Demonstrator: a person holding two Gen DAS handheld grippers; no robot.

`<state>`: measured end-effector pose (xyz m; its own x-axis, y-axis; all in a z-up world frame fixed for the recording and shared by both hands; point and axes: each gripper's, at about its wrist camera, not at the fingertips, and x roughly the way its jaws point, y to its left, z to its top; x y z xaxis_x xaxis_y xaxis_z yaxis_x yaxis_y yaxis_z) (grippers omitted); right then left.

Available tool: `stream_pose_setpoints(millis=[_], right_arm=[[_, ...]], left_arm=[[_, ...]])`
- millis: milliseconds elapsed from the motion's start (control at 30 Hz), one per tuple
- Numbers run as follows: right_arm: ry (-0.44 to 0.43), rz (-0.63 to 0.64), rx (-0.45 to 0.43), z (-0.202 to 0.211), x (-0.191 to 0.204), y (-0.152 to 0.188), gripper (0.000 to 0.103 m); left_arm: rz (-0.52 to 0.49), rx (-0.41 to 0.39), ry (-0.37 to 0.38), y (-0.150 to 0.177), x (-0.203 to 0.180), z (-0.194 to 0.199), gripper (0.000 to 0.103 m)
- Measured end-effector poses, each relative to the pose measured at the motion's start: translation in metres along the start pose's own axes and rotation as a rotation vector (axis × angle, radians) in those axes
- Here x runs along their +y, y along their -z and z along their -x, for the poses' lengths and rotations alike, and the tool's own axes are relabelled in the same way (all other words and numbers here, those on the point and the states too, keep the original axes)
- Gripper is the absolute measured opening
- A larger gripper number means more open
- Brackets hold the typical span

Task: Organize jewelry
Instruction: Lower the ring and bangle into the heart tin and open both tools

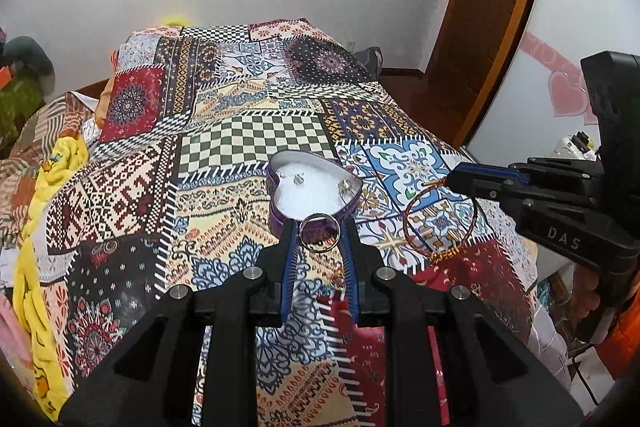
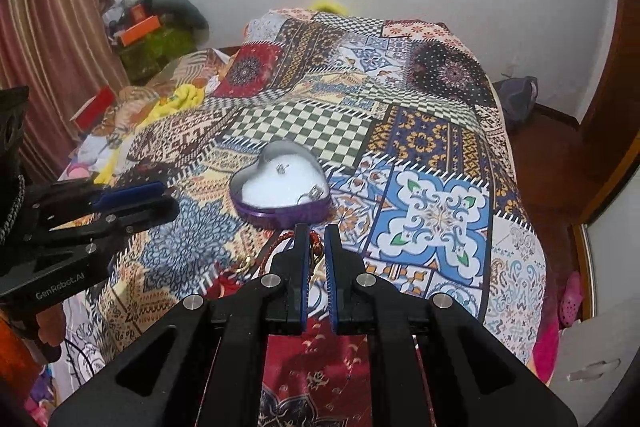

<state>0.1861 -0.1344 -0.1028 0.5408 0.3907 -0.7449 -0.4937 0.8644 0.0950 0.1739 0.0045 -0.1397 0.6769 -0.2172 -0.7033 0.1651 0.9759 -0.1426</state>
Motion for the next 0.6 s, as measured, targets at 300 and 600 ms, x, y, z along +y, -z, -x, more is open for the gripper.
stream_pose_setpoints(millis=[300,600], right_arm=[[-0.002,-0.007,-0.047,-0.005,-0.003,-0.024,0.006],[-0.042,0.009,-0.050,-0.028,0.002,-0.045,0.006]], left_arm=[[0.005,-0.011,-0.009,-0.015,0.008,-0.015,0.020],[0.017,-0.008,-0.018,-0.028,0.019,-0.031,0.020]])
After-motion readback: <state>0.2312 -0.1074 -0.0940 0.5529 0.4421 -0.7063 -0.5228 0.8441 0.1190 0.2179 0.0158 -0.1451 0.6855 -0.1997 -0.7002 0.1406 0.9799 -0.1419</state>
